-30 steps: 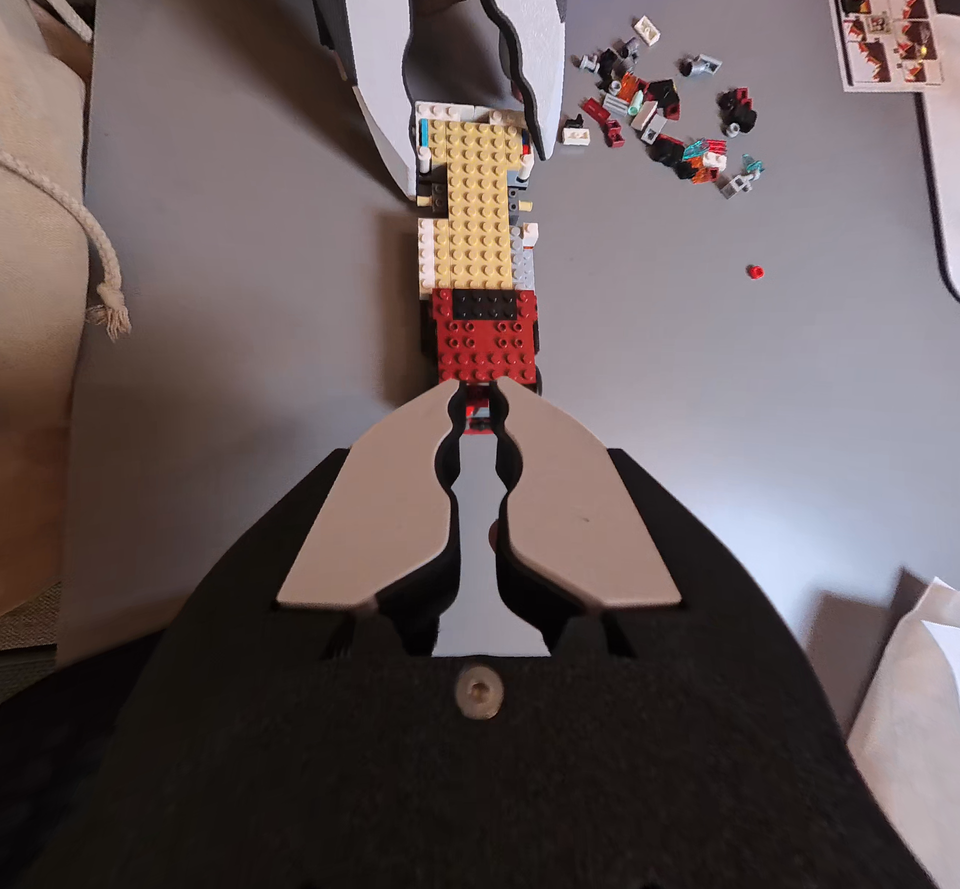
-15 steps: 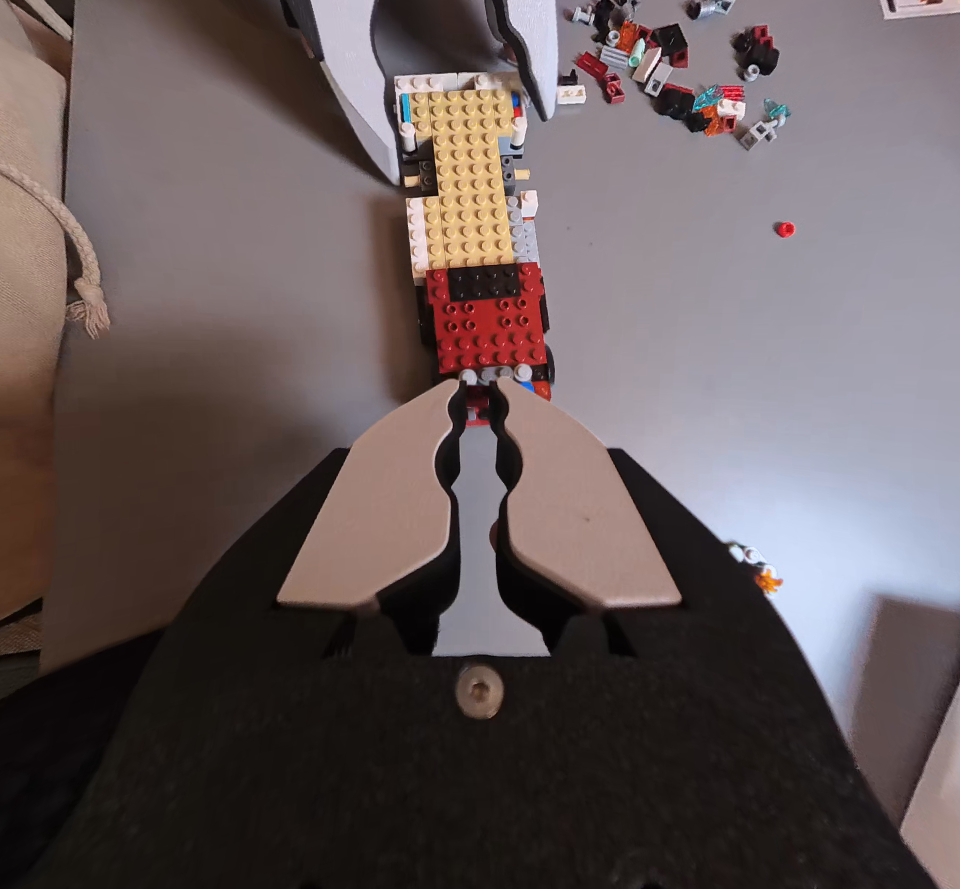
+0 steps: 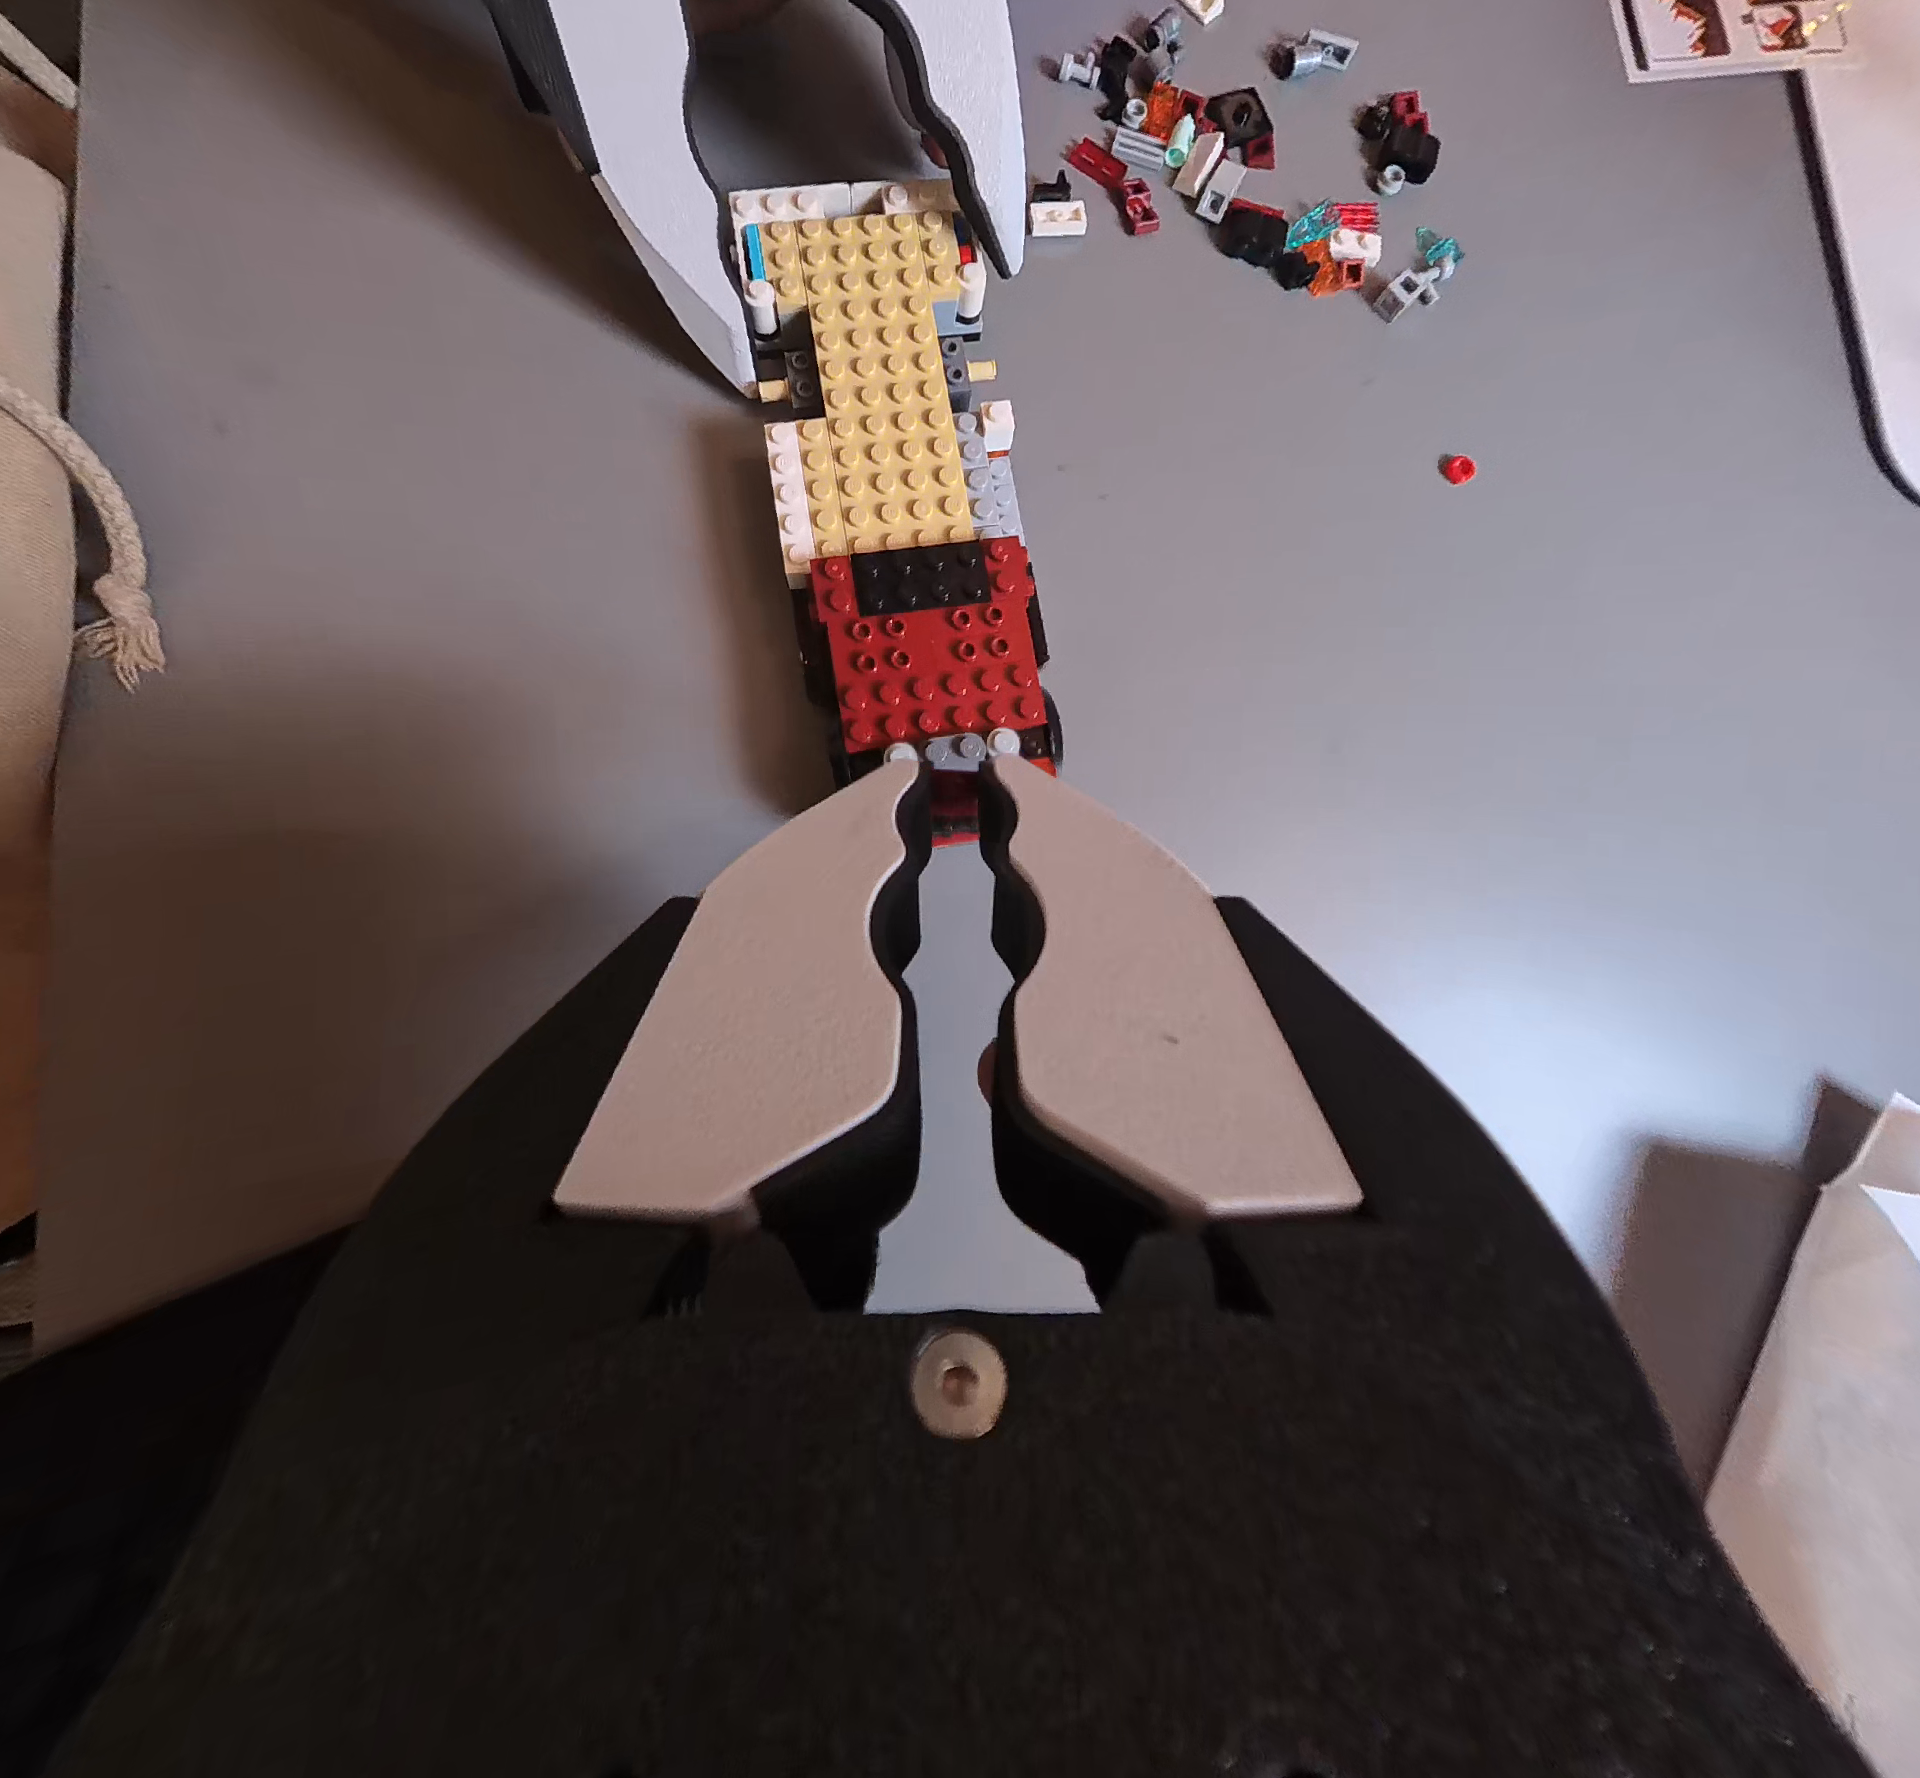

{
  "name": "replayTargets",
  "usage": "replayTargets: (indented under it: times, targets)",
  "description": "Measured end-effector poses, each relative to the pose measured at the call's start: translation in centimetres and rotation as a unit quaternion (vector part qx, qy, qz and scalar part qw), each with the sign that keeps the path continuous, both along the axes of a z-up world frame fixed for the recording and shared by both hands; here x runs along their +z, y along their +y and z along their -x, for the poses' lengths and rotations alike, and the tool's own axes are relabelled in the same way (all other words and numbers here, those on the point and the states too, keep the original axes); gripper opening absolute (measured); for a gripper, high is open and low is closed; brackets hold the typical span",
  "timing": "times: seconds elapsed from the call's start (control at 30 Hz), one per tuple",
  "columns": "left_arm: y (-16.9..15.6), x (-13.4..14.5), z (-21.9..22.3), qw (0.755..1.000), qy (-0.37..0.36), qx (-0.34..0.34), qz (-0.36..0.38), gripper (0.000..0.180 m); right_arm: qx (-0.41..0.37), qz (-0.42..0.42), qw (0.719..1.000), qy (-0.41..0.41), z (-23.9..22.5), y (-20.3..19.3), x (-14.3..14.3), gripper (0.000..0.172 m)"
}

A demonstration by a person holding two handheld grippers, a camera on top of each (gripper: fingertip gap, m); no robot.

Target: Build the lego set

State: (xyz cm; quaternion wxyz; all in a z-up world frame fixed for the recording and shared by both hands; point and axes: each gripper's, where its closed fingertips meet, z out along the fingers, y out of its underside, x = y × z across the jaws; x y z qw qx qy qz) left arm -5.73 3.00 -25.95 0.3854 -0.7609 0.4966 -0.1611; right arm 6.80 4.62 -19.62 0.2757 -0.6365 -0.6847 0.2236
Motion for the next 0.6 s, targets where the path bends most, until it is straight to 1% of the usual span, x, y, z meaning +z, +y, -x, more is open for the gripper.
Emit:
replayTargets:
  times: [0.1,0.33,0.6]
  targets:
    - [0.0,0.0,0.1,1.000,0.000,0.003,0.000,0.073,0.008,0.003,1.000,-0.004,0.5,-0.3,-0.2,0.008]
    - [0.0,0.0,0.1,1.000,0.000,0.002,0.000,0.073,0.028,0.020,0.999,-0.023,1.1,-1.4,-1.9,0.008]
    - [-0.1,0.0,0.1,1.000,-0.001,0.000,0.000,0.073,0.047,0.024,0.998,-0.038,1.9,-1.9,-2.7,0.008]
